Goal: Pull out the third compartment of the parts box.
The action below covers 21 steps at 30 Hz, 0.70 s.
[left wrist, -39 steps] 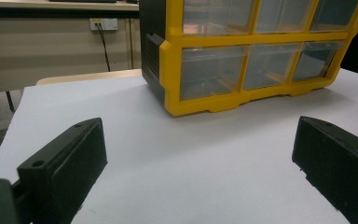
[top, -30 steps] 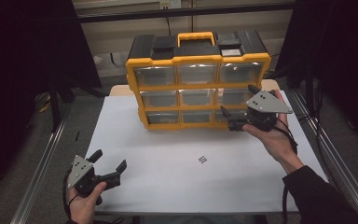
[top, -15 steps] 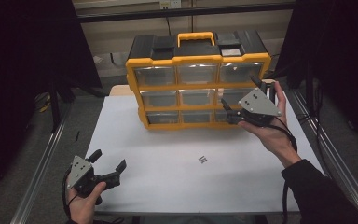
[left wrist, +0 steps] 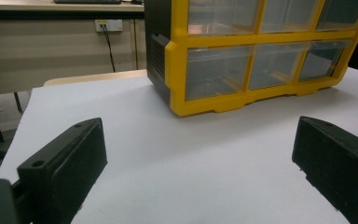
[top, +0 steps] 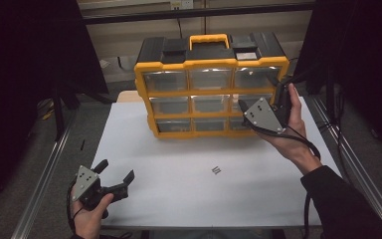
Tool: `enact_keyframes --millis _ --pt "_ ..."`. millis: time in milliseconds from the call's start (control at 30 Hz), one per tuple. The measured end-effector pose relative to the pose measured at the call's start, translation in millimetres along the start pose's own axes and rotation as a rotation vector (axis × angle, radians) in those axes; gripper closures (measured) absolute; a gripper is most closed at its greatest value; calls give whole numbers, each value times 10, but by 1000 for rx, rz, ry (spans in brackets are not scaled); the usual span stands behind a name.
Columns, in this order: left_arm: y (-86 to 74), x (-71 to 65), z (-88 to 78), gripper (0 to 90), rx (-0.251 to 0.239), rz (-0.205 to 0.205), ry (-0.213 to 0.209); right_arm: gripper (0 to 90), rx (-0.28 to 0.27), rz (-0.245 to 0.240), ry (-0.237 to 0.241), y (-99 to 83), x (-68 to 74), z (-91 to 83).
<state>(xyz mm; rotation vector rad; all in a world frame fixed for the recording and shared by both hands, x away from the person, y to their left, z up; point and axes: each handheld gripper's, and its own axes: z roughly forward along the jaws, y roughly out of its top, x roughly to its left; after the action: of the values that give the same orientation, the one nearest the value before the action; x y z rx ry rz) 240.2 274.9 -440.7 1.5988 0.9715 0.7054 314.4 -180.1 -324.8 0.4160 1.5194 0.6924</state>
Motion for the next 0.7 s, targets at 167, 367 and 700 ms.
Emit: enact_keyframes --millis 167,367,700 --pt "-2 1 1 29 0 -3 3 41 23 -106 -54 6 17 26" --pt "-3 0 4 29 0 -7 -2 43 23 -187 -76 3 15 37" --pt "-1 2 -2 30 2 -3 3 46 22 -295 -135 4 31 75"
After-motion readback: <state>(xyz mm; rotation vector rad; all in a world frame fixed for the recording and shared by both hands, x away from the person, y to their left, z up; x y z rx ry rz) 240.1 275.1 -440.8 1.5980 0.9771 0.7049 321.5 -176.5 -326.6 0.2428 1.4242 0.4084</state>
